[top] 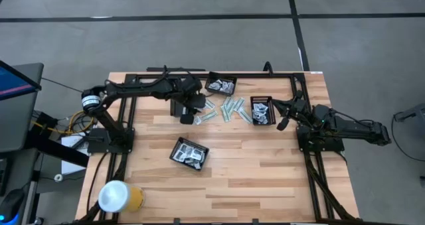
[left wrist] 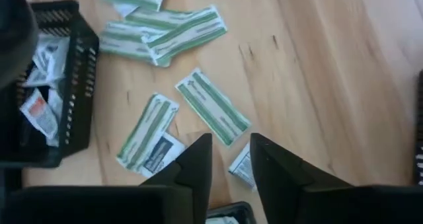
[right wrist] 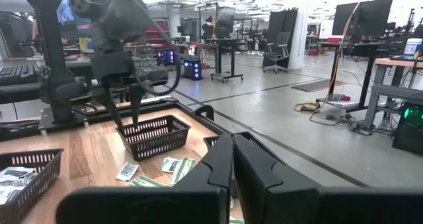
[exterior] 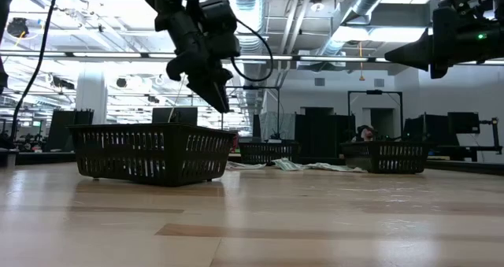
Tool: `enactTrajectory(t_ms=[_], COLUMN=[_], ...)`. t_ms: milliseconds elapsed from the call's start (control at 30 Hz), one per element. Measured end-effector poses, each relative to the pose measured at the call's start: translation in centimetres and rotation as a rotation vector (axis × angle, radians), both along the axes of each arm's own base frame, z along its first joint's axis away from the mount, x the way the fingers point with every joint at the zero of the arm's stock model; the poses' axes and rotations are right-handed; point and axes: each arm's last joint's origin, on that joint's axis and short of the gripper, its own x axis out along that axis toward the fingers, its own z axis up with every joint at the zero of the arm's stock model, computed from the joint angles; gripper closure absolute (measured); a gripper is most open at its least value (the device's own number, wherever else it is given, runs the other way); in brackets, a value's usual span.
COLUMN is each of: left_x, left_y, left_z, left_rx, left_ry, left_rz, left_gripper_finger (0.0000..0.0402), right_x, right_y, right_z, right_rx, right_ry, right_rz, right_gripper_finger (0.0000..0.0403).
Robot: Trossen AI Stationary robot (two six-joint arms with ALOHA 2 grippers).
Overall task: Pick & Place First Aid Supplies
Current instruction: Put the orange ointment pack into the top black bin
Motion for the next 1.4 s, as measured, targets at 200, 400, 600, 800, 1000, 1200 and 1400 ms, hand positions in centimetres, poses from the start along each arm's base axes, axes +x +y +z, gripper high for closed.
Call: enactTrajectory(t_ms=[200,400,600,800,1000,1200,1400], left_x=[0.0,-0.4,-0.7,-0.7,-0.6,-0.5,-0.2], left_y=[-1.4,-2.4,-2.6,-2.6,-2.8,-3.3,-3.9], left_z=[-1.3,-3.0,-3.9,-3.9,-3.9,-3.9,-4.0], left_rx=[0.054,0.033,0.024,0.024,0.051,0.093,0.117], left_ry=[0.046,0.097,0.121,0.120,0.128,0.139,0.138], left_rz=[-0.083,-0.105,-0.111,-0.109,-0.093,-0.091,-0.132], left_gripper_finger=[0.0257,0.0234,0.0229,0.0231,0.0221,0.0197,0.0173], right_x=[0.0,0.0,0.0,0.0,0.0,0.0,0.0], right_y=[0.0,0.0,0.0,0.0,0.0,0.0,0.0], right_z=[0.0,0.0,0.0,0.0,0.0,0.0,0.0], right_rx=[0.000,0.000,0.000,0.000,0.000,0.000,0.000], right_ry=[-0.001,0.000,0.000,-0.001,-0.001,-0.001,0.000], right_rz=[0.000,0.000,0.000,0.000,0.000,0.000,0.000], right_gripper_finger=[0.0395,0.0395,0.0395,0.0395,0.0395,0.0395,0.0395])
